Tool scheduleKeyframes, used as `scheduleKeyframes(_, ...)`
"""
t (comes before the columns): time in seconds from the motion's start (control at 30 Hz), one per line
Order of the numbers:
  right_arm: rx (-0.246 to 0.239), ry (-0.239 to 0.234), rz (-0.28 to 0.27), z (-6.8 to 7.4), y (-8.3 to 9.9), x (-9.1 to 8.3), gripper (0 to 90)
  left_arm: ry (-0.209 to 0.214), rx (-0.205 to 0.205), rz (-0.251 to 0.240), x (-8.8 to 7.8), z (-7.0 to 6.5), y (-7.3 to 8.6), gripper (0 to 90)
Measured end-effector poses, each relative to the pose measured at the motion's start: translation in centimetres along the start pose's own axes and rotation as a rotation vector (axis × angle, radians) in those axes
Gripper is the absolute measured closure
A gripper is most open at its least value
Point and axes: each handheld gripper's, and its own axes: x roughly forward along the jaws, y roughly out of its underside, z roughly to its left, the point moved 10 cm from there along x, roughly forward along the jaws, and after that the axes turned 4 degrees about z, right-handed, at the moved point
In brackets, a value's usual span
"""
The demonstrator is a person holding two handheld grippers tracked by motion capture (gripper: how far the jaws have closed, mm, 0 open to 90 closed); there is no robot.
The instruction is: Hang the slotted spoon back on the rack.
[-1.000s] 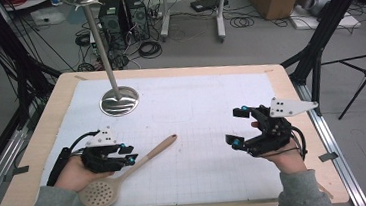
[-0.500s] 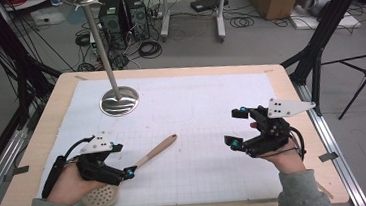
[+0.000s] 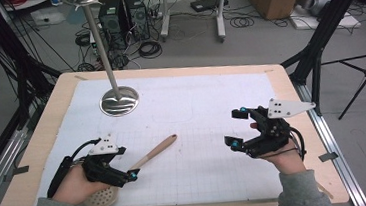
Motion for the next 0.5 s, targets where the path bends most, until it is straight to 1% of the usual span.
scheduleKeyframes(0.2, 0.003, -0.002, 0.004, 0.0, 0.1, -0.1, 8.9, 0.003, 0.001, 0.016, 0.6, 0.1, 0.0, 14.9)
scheduleKeyframes(0.27, -0.003, -0.002, -0.002, 0.0, 0.0, -0.2, 8.9, 0.003, 0.004, 0.024, 0.8, 0.1, 0.0, 15.1)
scheduleKeyframes(0.3, 0.002, -0.002, -0.003, 0.0, 0.0, -0.4, 9.0, 0.003, 0.005, 0.029, 0.9, 0.1, 0.1, 15.4)
scheduleKeyframes(0.37, -0.003, 0.003, -0.014, 0.0, -0.1, -0.5, 9.0, -0.004, 0.006, 0.040, 1.0, 0.1, 0.2, 16.6)
scheduleKeyframes(0.4, 0.000, 0.003, -0.008, 0.1, 0.0, -0.6, 8.9, -0.008, 0.006, 0.049, 1.1, 0.1, 0.3, 18.8)
scheduleKeyframes(0.43, -0.007, 0.004, -0.012, 0.1, -0.1, -0.6, 9.0, -0.013, 0.006, 0.061, 1.3, 0.1, 0.4, 22.1)
scheduleKeyframes(0.5, -0.001, 0.003, -0.007, 0.2, 0.0, -0.6, 9.0, -0.005, 0.003, 0.078, 1.5, 0.1, 0.7, 24.0)
